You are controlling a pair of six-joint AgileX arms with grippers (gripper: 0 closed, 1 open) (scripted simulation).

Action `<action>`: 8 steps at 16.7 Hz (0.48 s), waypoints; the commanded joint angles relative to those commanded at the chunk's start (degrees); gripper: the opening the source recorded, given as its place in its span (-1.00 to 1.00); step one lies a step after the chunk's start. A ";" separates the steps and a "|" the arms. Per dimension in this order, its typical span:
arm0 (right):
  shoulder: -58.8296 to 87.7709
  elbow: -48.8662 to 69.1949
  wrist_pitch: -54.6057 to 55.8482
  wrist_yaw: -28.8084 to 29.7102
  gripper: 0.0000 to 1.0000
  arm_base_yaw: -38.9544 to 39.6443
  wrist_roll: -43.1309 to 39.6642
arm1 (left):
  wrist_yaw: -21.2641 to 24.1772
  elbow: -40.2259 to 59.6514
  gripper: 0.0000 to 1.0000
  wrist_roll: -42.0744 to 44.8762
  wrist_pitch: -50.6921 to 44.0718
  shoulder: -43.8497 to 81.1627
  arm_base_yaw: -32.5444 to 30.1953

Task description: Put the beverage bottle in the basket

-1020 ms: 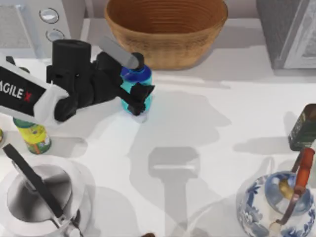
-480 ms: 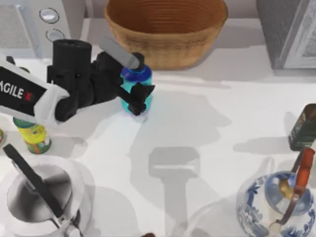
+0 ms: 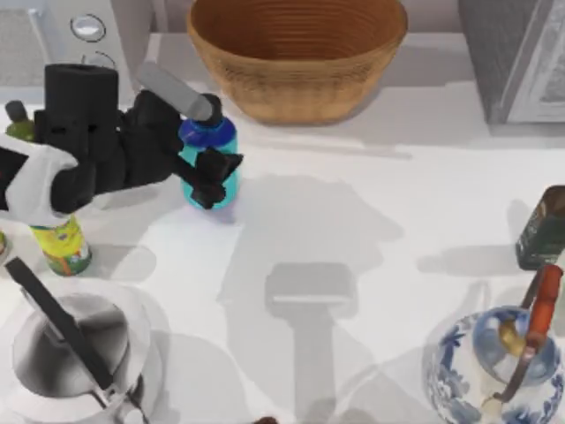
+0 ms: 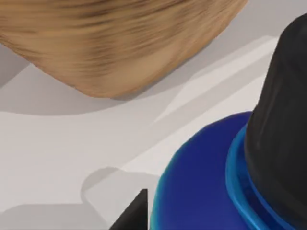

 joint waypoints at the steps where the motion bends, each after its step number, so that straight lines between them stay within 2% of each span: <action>1: 0.00 0.00 0.00 0.00 1.00 0.00 0.00 | 0.99 -1.44 -1.00 0.76 -2.18 -3.60 1.24; 5: 0.00 0.00 0.00 0.00 1.00 0.00 0.00 | 5.29 -7.39 -1.00 4.10 -11.51 -20.11 6.63; 8: 0.00 0.00 0.00 0.00 1.00 0.00 0.00 | 7.88 -10.93 -1.00 6.03 -16.92 -27.25 9.54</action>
